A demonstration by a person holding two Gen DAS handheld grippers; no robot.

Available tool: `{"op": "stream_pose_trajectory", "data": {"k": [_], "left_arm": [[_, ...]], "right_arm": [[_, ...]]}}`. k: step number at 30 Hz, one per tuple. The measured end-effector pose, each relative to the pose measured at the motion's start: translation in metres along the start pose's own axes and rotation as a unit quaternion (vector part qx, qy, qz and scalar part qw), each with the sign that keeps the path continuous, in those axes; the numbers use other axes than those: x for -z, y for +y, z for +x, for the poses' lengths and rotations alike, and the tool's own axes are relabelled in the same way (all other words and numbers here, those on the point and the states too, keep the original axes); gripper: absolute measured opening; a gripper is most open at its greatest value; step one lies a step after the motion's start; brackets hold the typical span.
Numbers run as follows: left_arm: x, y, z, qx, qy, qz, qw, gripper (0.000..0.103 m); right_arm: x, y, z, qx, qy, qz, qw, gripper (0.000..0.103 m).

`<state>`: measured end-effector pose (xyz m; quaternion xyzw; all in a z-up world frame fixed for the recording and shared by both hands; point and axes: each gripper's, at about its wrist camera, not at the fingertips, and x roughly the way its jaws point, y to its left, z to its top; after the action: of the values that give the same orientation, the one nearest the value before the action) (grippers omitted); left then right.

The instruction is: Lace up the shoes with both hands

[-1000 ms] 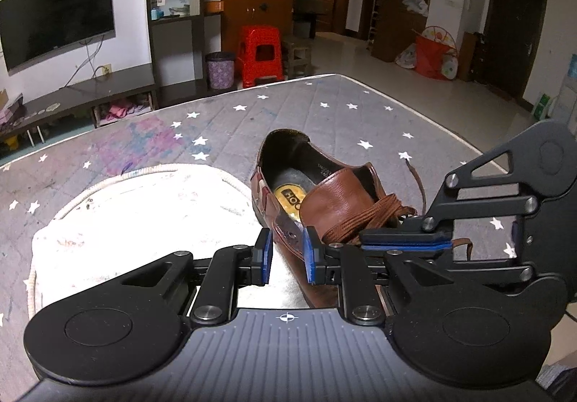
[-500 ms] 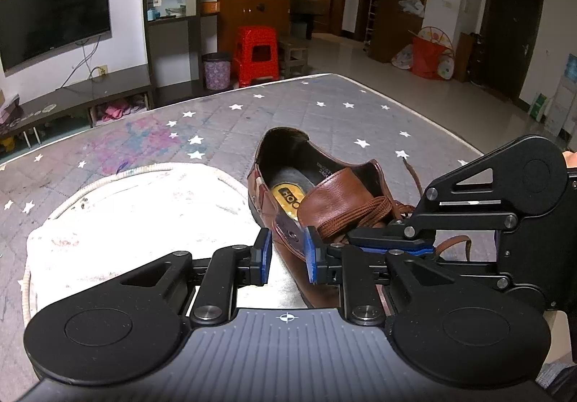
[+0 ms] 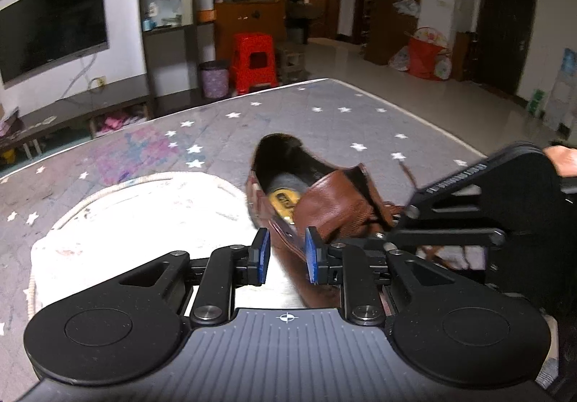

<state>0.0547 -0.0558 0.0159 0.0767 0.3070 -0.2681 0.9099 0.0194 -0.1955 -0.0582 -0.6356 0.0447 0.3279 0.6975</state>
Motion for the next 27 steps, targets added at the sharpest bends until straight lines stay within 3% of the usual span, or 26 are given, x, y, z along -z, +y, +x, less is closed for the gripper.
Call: {"op": "stream_pose_trajectory", "data": {"k": [6, 14, 27], "left_arm": [[0.011, -0.020, 0.003, -0.012, 0.025, 0.067, 0.9973, 0.023], [0.016, -0.041, 0.018, -0.042, 0.044, 0.167, 0.9841, 0.022], [0.028, -0.050, 0.033, -0.069, 0.040, 0.250, 0.9649, 0.003]], "right_arm": [[0.002, -0.001, 0.000, 0.000, -0.005, 0.000, 1.000, 0.001], [0.005, -0.003, 0.001, 0.001, -0.011, 0.001, 1.000, 0.001], [0.010, -0.006, 0.002, 0.003, -0.019, -0.001, 1.000, 0.001]]}}
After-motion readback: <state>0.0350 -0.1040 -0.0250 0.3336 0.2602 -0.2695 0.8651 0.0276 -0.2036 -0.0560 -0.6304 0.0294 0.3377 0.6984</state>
